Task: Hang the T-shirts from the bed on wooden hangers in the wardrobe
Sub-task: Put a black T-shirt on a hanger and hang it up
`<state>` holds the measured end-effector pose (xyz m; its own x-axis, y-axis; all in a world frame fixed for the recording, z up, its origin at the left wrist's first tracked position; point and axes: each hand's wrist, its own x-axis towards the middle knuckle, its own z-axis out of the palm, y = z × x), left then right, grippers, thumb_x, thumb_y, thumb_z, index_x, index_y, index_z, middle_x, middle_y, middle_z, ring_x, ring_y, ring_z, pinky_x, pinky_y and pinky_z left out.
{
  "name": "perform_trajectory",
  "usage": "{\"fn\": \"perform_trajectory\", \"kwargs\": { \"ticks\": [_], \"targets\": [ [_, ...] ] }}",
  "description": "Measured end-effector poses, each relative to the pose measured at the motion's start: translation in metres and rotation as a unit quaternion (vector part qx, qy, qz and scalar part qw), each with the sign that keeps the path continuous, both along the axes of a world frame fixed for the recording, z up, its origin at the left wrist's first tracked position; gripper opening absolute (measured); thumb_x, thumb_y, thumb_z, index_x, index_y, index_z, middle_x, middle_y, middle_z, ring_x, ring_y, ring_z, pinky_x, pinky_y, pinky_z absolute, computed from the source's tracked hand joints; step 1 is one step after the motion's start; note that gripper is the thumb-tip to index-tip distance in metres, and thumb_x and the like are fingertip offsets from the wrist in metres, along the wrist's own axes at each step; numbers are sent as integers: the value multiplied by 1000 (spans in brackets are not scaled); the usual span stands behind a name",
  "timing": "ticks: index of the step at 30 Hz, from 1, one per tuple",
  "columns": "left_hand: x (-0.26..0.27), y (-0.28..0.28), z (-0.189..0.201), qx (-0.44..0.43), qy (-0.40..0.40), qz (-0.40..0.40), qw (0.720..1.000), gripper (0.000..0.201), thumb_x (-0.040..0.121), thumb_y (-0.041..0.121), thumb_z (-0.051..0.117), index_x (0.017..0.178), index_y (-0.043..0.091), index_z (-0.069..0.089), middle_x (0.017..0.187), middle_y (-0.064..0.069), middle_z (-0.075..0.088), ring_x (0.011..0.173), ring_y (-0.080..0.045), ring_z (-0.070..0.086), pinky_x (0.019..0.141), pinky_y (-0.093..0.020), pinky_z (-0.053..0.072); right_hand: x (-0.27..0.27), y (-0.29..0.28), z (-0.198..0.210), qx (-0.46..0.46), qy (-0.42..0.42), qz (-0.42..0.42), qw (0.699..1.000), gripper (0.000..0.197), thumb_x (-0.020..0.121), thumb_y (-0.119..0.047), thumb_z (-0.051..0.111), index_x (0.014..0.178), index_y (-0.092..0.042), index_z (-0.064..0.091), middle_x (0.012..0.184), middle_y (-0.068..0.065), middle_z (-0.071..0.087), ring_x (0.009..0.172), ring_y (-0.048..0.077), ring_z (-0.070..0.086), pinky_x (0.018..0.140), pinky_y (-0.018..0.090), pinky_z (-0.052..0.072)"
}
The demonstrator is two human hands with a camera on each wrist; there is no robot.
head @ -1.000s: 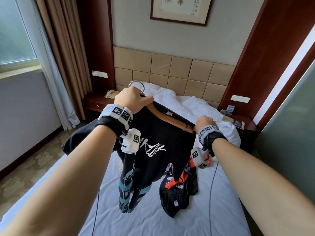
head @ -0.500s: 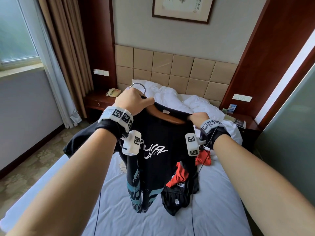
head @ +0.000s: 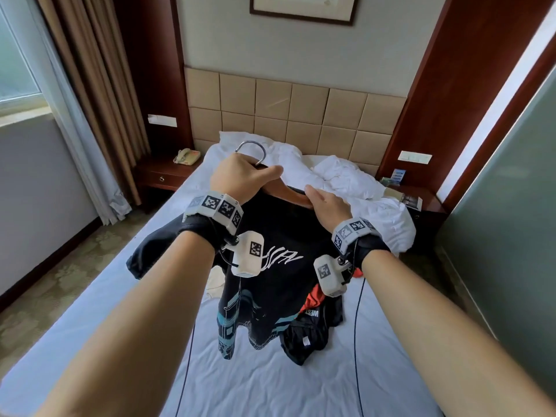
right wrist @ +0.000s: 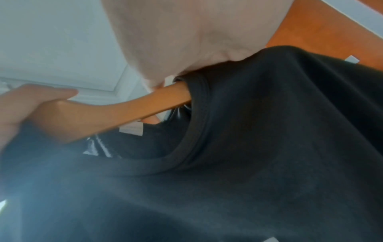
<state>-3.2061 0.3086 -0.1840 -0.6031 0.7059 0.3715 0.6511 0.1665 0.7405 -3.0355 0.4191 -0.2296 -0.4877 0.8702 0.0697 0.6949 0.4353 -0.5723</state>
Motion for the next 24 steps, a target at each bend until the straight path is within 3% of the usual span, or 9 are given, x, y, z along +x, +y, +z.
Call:
{"fn": "perform_trajectory", "kwargs": {
  "ticks": [3, 5, 8, 11, 13, 16, 19, 21, 24],
  "targets": [
    [13, 12, -5, -5, -21, -26, 999, 54, 70, 51, 73, 46, 19, 37, 45, 7, 38, 41, -10, 35, 46, -24, 26, 14, 2, -4, -11, 12, 50, 999, 57, 94, -73, 25, 119, -36, 61, 125, -1, 63, 122, 30, 49, 105, 41, 32],
    [22, 22, -10, -8, -40, -48, 998, 53, 69, 53, 74, 48, 21, 37, 46, 6, 36, 41, -11, 33, 46, -25, 25, 24, 4, -6, 6, 6, 90, 996, 46, 92, -72, 37, 118, -41, 60, 115, -9, 67, 113, 20, 56, 105, 42, 35],
    [38, 42, -21, -15, -76, -82, 994, 53, 64, 58, 75, 52, 12, 52, 49, 2, 46, 46, -12, 43, 50, -28, 32, 40, 5, -6, 54, -15, 119, 991, 40, 83, -67, 60, 112, -39, 58, 99, -16, 65, 96, 13, 58, 94, 37, 39],
    [61, 62, -30, -15, -118, -139, 983, 76, 60, 66, 75, 72, -6, 60, 61, -15, 56, 56, -18, 50, 58, -33, 37, 60, 13, -9, 96, 6, 72, 993, 28, 86, -46, 64, 110, -32, 63, 100, -9, 66, 92, 17, 60, 85, 36, 46],
    [79, 71, -32, -16, -130, -177, 975, 74, 67, 65, 75, 69, -7, 54, 62, -11, 47, 58, -18, 43, 58, -32, 31, 78, 21, -8, 109, 23, 43, 993, 19, 85, -33, 64, 103, -31, 65, 97, -7, 65, 91, 21, 62, 78, 36, 50],
    [101, 82, -34, -30, -127, -196, 972, 77, 78, 69, 64, 74, -8, 57, 64, -6, 40, 59, -16, 40, 59, -31, 28, 108, 38, -8, 108, 51, 7, 993, 22, 82, -20, 63, 102, -27, 66, 98, -5, 64, 93, 26, 62, 79, 38, 50],
    [118, 96, -41, -52, -114, -190, 974, 82, 82, 77, 51, 73, -4, 57, 63, -2, 43, 58, -14, 43, 60, -32, 31, 135, 55, -5, 118, 74, -38, 990, 24, 81, -18, 64, 105, -22, 63, 96, -3, 65, 91, 29, 63, 78, 38, 50],
    [129, 105, -46, -62, -118, -181, 974, 87, 81, 80, 46, 83, -4, 65, 68, -4, 51, 63, -16, 50, 64, -32, 36, 152, 65, -3, 124, 85, -67, 986, 23, 81, -18, 63, 104, -20, 61, 93, -1, 65, 89, 31, 63, 78, 40, 51],
    [149, 118, -50, -49, -116, -146, 981, 75, 92, 68, 45, 84, -4, 66, 71, -7, 53, 67, -18, 52, 65, -31, 38, 175, 78, -3, 133, 86, -97, 983, 21, 84, -22, 64, 104, -21, 58, 91, -4, 67, 88, 29, 62, 79, 40, 50]
  ]
}}
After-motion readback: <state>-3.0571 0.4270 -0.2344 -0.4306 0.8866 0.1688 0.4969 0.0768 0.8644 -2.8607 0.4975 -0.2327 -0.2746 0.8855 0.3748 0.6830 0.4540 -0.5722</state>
